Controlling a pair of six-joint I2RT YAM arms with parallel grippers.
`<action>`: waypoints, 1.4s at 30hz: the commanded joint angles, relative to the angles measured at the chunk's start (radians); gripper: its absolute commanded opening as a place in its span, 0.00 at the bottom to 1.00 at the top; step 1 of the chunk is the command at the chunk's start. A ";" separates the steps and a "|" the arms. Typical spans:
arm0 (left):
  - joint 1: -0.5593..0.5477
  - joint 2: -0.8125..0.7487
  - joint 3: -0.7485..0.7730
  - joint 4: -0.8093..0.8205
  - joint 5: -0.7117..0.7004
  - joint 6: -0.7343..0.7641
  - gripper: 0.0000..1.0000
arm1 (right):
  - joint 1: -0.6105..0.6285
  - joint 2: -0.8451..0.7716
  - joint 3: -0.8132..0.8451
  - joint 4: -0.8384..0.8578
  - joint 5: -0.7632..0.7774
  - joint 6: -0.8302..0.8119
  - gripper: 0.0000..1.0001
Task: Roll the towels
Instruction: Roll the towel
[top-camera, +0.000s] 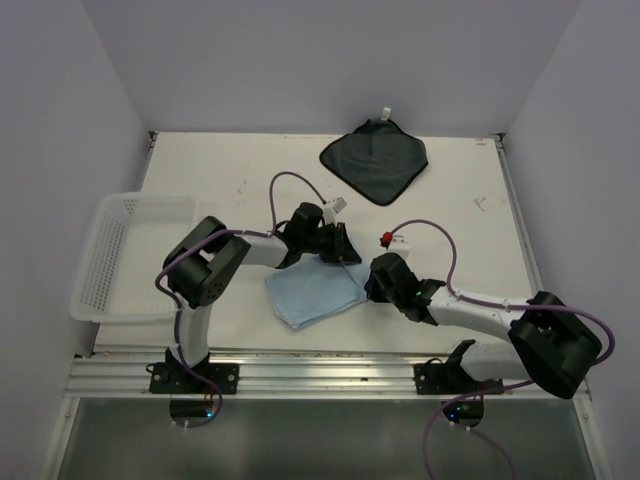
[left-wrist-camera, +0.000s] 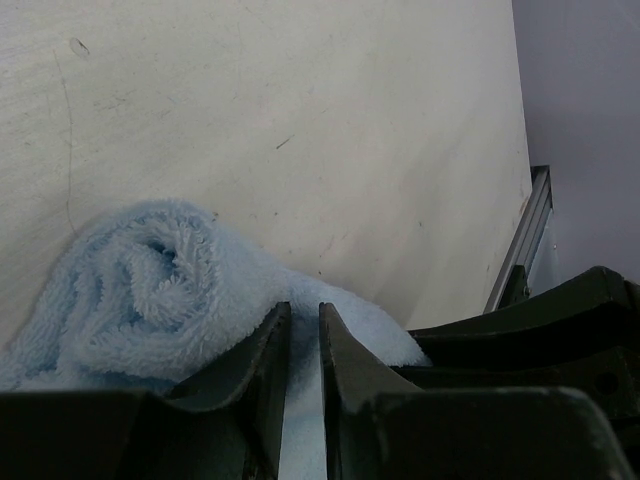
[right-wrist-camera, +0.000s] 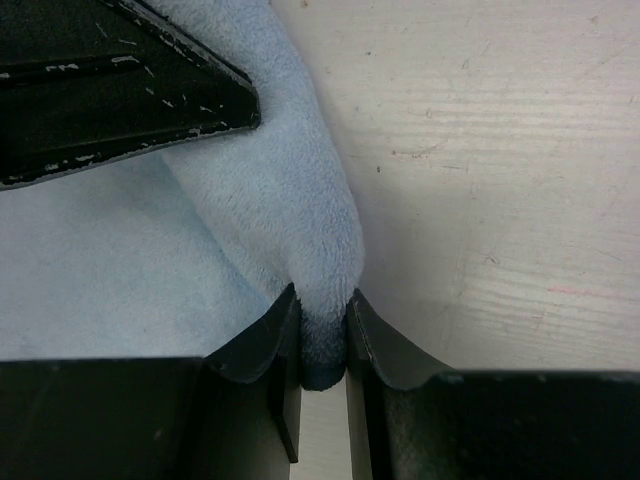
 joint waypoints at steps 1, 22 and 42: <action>0.017 -0.042 0.008 -0.043 -0.016 0.034 0.23 | -0.003 0.002 0.001 -0.047 0.082 -0.048 0.00; 0.020 -0.087 0.146 -0.140 -0.038 0.045 0.35 | 0.270 0.105 0.088 -0.093 0.425 -0.119 0.00; 0.020 -0.143 0.037 -0.071 -0.024 -0.003 0.35 | 0.496 0.399 0.323 -0.326 0.698 -0.105 0.00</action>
